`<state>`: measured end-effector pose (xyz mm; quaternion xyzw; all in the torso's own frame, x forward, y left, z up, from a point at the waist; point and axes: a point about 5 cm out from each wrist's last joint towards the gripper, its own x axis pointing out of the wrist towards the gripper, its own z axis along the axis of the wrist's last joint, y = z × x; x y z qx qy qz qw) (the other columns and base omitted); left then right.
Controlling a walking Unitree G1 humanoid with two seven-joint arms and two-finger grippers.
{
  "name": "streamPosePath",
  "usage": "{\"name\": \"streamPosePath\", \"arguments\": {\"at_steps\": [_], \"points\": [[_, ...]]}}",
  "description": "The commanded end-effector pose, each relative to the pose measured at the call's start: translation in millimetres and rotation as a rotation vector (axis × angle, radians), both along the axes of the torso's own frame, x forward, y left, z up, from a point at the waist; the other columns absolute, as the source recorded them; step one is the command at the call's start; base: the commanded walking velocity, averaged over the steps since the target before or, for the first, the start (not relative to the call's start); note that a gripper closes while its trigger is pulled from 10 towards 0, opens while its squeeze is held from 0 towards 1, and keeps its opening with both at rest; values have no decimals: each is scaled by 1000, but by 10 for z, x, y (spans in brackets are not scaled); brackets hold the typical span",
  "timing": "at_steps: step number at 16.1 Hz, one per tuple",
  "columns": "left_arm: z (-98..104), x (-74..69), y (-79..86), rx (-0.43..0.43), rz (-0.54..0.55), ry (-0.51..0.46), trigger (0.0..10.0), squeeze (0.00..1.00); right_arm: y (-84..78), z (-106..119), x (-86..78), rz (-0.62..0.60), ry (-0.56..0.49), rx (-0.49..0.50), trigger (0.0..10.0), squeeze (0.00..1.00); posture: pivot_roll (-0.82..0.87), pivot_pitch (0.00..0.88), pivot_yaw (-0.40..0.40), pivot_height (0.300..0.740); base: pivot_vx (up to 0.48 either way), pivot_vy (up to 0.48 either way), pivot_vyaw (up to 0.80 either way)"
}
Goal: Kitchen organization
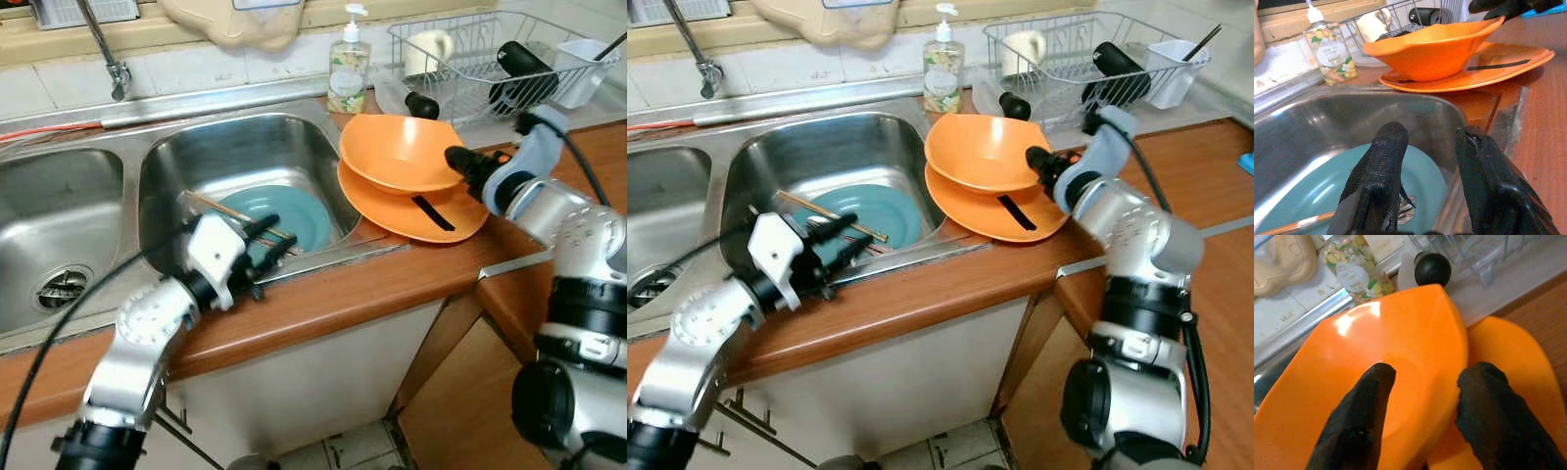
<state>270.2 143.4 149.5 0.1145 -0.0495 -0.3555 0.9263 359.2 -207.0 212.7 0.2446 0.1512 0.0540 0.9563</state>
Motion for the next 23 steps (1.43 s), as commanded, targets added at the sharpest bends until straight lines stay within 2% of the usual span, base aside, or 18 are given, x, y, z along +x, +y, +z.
{"name": "streamPosePath", "arguments": {"at_steps": [1,3,7,8,9,10,11,13,14,16,18,19,20,22,23], "points": [[58,-9,-1,-7,2,-14,10000,0,88,-66,11,50,38,52,0,0,14,0,32,740,0,0,0],[55,-70,-39,-10,1,3,10000,0,102,-145,17,60,79,69,0,0,18,0,19,740,0,0,0],[57,-90,-41,4,9,12,10000,0,49,-137,17,42,77,74,0,0,14,0,27,740,0,0,0],[60,-90,-49,5,7,15,10000,0,44,-131,17,44,75,82,667,0,13,0,29,740,0,0,0],[60,-92,-73,8,2,21,10000,0,53,-138,10,55,84,130,3843,0,12,0,32,740,0,0,0],[59,-93,-78,9,1,22,10000,0,57,-143,8,58,87,141,3843,0,12,0,32,740,0,0,0],[58,-94,-88,9,-2,24,10000,0,68,-164,0,62,96,171,3216,0,13,0,32,740,0,0,0],[65,-94,-99,9,-3,24,10000,0,77,-190,-12,63,101,176,353,0,13,0,33,740,0,0,0],[73,-92,-102,9,-3,24,10000,0,80,-192,-15,58,98,183,0,0,13,0,34,740,0,0,0],[93,-77,-106,13,9,11,10000,0,74,-169,-12,44,73,213,0,0,12,0,37,740,0,0,0],[139,-18,-123,-24,30,13,10000,0,52,-101,-6,26,20,252,0,0,7,0,47,740,0,0,0],[139,41,-115,-40,65,33,10000,902,47,-53,-8,28,-17,245,0,0,5,0,51,740,0,0,0],[152,81,-129,-56,69,42,10000,1000,58,13,-21,43,-60,244,0,0,2,0,57,740,0,0,0],[225,170,-178,-83,87,13,10000,1000,89,135,-72,72,-145,215,0,0,-2,0,63,740,0,0,0],[242,191,-187,-89,91,10,10000,878,90,152,-83,74,-155,198,0,0,-6,0,66,740,0,0,0]]}}
